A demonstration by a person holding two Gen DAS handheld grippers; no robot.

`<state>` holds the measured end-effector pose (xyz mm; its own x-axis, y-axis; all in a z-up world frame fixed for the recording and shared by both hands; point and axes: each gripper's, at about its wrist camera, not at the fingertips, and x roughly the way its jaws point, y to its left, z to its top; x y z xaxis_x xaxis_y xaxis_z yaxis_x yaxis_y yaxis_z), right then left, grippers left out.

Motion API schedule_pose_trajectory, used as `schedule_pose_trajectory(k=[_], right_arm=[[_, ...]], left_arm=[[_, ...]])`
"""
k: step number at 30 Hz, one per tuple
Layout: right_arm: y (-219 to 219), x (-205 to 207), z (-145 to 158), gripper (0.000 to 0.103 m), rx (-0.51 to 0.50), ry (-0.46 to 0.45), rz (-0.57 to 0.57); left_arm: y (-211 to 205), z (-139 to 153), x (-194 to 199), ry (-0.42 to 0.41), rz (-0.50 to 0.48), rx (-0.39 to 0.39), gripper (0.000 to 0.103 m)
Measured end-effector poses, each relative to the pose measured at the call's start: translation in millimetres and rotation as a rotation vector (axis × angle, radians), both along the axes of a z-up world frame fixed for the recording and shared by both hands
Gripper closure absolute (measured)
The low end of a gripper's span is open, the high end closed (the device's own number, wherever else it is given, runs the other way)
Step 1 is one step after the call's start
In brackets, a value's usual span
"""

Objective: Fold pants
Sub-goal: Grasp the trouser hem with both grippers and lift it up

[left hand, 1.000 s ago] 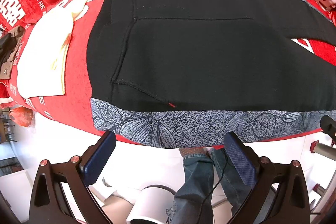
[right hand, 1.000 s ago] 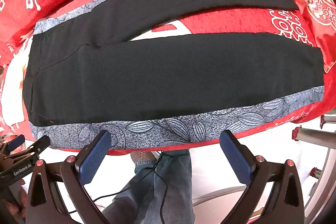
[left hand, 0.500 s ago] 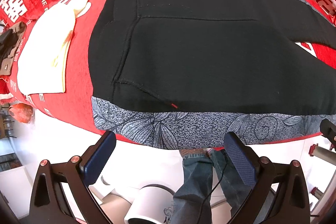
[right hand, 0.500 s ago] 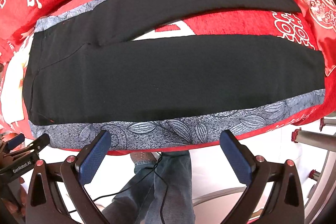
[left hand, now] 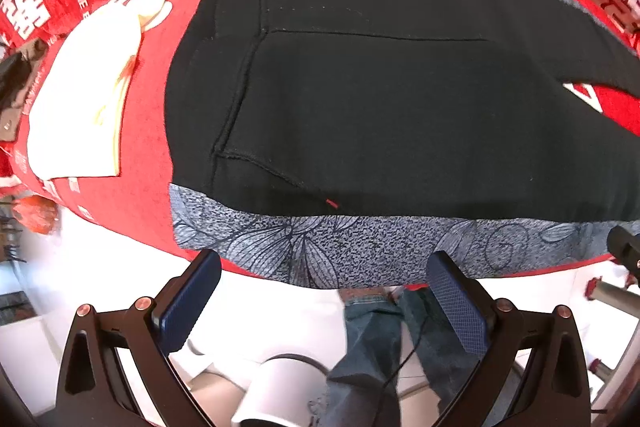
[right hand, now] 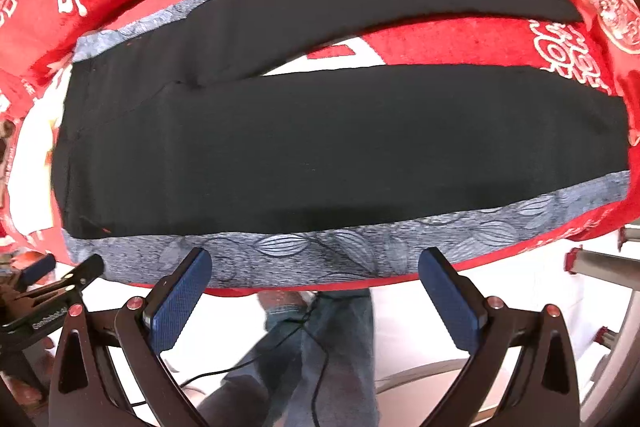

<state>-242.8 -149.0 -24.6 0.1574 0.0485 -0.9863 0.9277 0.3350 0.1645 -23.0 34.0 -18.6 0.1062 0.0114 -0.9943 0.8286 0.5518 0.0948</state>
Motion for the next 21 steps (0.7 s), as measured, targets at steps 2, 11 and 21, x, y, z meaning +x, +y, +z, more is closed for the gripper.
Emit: schedule_pose_trajectory(k=[2,11,21], right_arm=[[-0.4,-3.0,-3.5,0.0,0.048,-0.077,-0.03],[14.8,10.1,-28.8,0.001,0.258,-0.365,-0.044],[60.7,31.2,-101.8,0.02,0.581,-0.534,-0.154]], left_arm=[[3.7,0.3,4.7,0.02,0.021,-0.032,0.0],[27.2,-12.5,26.0,0.154,0.115,-0.109,0.0],[65.9,-25.4,37.8,0.29,0.212,-0.194,0.0]])
